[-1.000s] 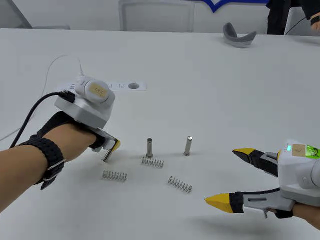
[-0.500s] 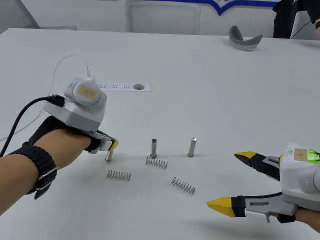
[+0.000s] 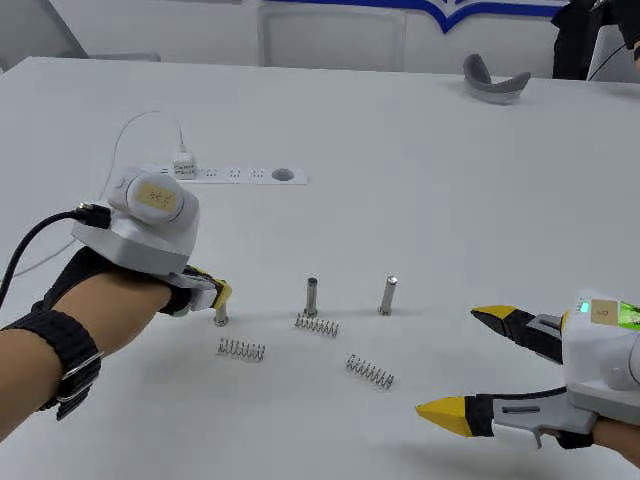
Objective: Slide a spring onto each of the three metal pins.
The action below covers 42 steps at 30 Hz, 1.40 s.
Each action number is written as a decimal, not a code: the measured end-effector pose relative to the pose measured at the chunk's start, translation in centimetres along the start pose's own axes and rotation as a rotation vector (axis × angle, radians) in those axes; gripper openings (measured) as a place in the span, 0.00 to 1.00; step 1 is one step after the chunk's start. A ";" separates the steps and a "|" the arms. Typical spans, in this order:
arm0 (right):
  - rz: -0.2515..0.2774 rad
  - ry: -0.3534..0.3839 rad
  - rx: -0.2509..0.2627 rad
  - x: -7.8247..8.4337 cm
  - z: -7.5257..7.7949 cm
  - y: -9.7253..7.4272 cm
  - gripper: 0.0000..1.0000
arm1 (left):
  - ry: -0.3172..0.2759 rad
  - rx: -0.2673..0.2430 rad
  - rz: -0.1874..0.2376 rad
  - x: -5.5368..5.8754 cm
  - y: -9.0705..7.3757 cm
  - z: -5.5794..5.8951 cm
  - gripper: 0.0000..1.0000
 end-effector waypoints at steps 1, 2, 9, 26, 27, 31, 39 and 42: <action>0.001 0.000 0.000 0.0 0.0 0.0 0.85 | 0.005 0.000 0.002 0.1 0.0 0.0 0.07; 0.001 0.000 0.000 -0.1 0.0 0.0 0.85 | 0.011 0.000 0.004 0.1 -0.1 0.0 0.07; 0.001 -0.001 0.000 0.0 0.1 0.0 0.85 | 0.058 0.000 0.011 0.9 0.0 0.0 0.08; -0.001 -0.003 0.004 0.0 0.1 0.0 0.85 | 0.053 -0.008 0.034 1.5 -0.2 -0.6 0.16; -0.002 -0.004 0.003 0.0 0.1 0.0 0.85 | 0.050 -0.009 0.036 1.6 -0.2 -0.6 0.16; -0.001 -0.003 0.004 -0.1 0.1 0.0 0.85 | 0.048 -0.012 0.043 1.7 -0.5 -0.6 0.18; 0.000 -0.004 0.004 -0.1 0.1 0.1 0.84 | 0.045 -0.012 0.063 2.0 -1.2 -0.4 0.21; 0.000 -0.004 0.003 -0.1 0.1 0.1 0.84 | 0.047 -0.003 0.061 2.2 -1.4 -0.2 0.22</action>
Point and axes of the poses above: the centre of the closed fingertips' face, and the gripper's own axes: y roughly forward along the fingers, z roughly to its right, x roughly out of its underside, the point moved 2 cm from there along -y, roughly backward along the fingers, and after that the axes turned 4 degrees about z, right-handed, at the moved point
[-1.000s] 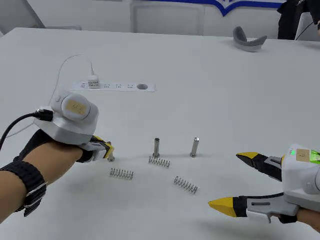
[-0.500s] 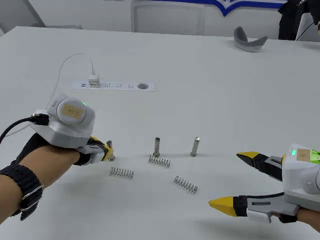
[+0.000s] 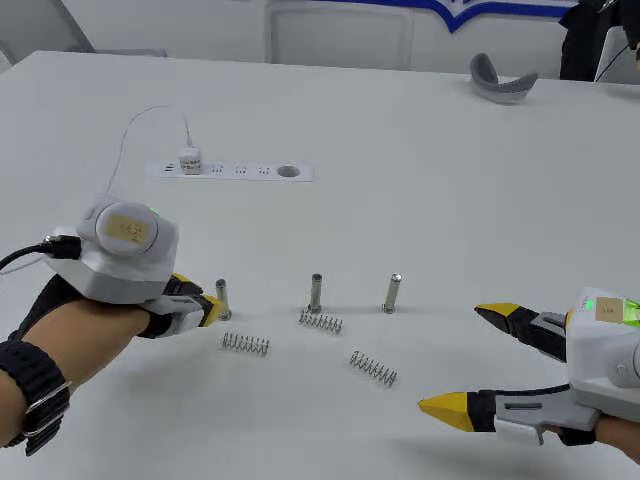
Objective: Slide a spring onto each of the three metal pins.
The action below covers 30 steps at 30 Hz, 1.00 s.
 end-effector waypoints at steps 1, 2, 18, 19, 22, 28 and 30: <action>0.000 0.000 0.000 0.0 0.0 0.0 0.84 | 0.002 0.002 -0.002 0.1 -0.1 0.1 0.22; 0.001 0.000 -0.001 0.0 0.0 0.0 0.84 | 0.005 0.004 0.000 0.2 -0.2 0.1 0.22; 0.000 -0.003 -0.003 -0.2 -0.1 0.0 0.84 | 0.035 0.069 0.037 1.2 -1.5 1.6 0.22; -0.002 -0.002 -0.004 -0.1 -0.2 0.0 0.84 | 0.037 0.076 0.041 1.2 -1.6 1.7 0.22; -0.004 -0.003 -0.006 -0.1 -0.2 0.0 0.84 | 0.044 0.089 0.048 1.2 -1.6 2.0 0.22; -0.005 -0.005 -0.009 -0.2 -0.3 0.1 0.84 | 0.090 0.143 0.072 1.0 -1.5 3.0 0.21; -0.006 -0.005 -0.010 -0.2 -0.3 0.1 0.84 | 0.101 0.156 0.074 1.0 -1.4 3.3 0.21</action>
Point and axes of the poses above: the centre of the closed fingertips' face, and the gripper's own axes: y roughly forward along the fingers, z roughly to its right, x roughly out of its underside, the point moved 2 cm from there along -y, roughly backward along the fingers, and after that the axes turned 4 degrees about z, right-handed, at the moved point
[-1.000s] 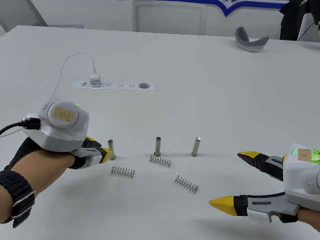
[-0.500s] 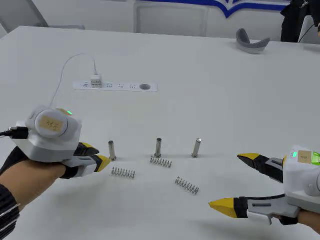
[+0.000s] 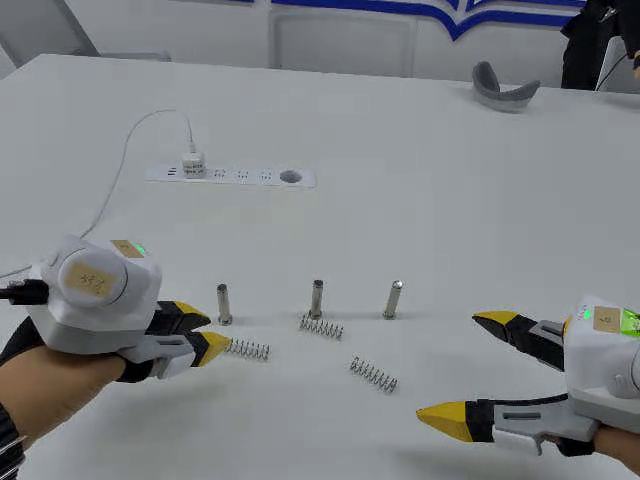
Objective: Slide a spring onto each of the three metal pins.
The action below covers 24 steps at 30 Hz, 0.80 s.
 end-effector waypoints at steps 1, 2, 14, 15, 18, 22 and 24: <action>0.000 0.000 0.000 0.0 0.0 0.0 0.84 | 0.004 0.009 0.002 0.0 0.1 0.1 0.21; 0.000 0.000 0.001 0.0 0.0 0.0 0.84 | 0.009 0.013 0.002 0.0 0.2 0.2 0.21; -0.001 0.003 0.007 0.1 0.1 -0.1 0.84 | 0.077 0.088 -0.024 0.2 2.2 0.6 0.23; -0.001 0.003 0.007 0.1 0.1 -0.1 0.84 | 0.085 0.087 -0.031 0.3 2.3 0.6 0.23; 0.001 0.004 0.009 0.1 0.2 -0.1 0.84 | 0.092 0.095 -0.035 0.3 2.7 0.7 0.22; 0.002 0.007 0.012 0.2 0.4 -0.2 0.84 | 0.099 0.109 -0.063 0.9 3.3 0.6 0.23; 0.000 0.006 0.014 0.2 0.3 -0.2 0.84 | 0.095 0.115 -0.082 1.3 3.4 0.6 0.23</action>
Point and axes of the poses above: the centre of the closed fingertips' face, and the gripper's own axes: y roughly forward along the fingers, z roughly to its right, x roughly out of its underside, the point moved 2 cm from there along -y, roughly backward along the fingers, and after that the axes turned 4 degrees about z, right-handed, at the moved point
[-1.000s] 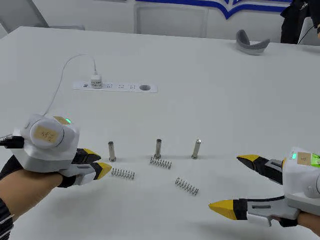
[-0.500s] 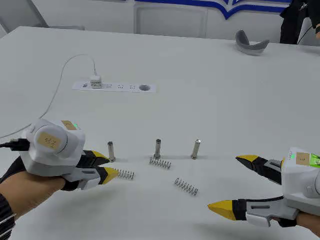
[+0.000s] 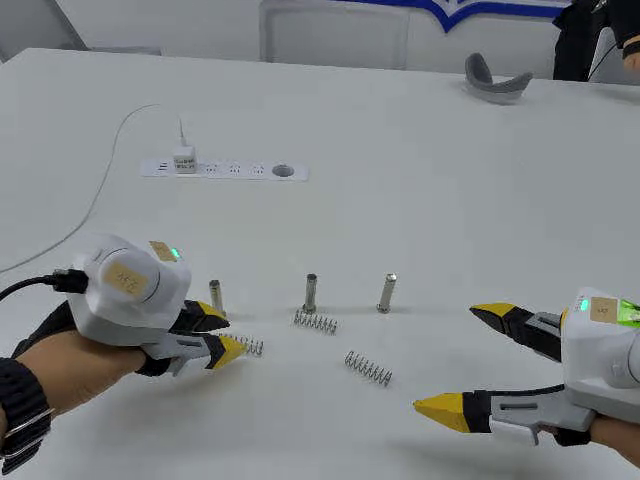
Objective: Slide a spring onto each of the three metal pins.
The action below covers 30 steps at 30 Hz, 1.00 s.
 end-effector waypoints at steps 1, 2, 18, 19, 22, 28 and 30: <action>0.000 0.000 0.000 0.0 0.0 0.0 0.84 | -0.002 0.001 0.000 0.0 0.0 0.0 0.23; 0.000 0.001 0.000 0.0 0.0 0.0 0.84 | -0.005 0.001 -0.005 0.1 0.0 0.0 0.23; 0.004 -0.007 -0.007 -0.3 -0.2 0.1 0.84 | 0.000 -0.006 -0.026 1.1 -0.3 0.7 0.16; 0.003 -0.008 -0.008 -0.3 -0.2 0.1 0.84 | 0.005 -0.005 -0.027 1.1 -0.3 0.8 0.15; 0.003 -0.010 -0.012 -0.4 -0.4 0.2 0.84 | 0.033 -0.001 -0.032 1.2 -0.5 1.1 0.14; 0.000 -0.024 -0.025 -0.7 -0.7 0.3 0.83 | 0.053 -0.005 -0.033 1.4 -0.5 1.1 0.11; 0.002 -0.029 -0.029 -1.0 -0.8 0.3 0.83 | 0.052 -0.008 -0.034 1.4 -0.5 1.0 0.11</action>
Point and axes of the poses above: the centre of the closed fingertips' face, and the gripper's own axes: y roughly forward along the fingers, z roughly to its right, x roughly out of its underside, the point moved 2 cm from there along -y, roughly backward along the fingers, and after that the axes turned 4 degrees about z, right-handed, at the moved point
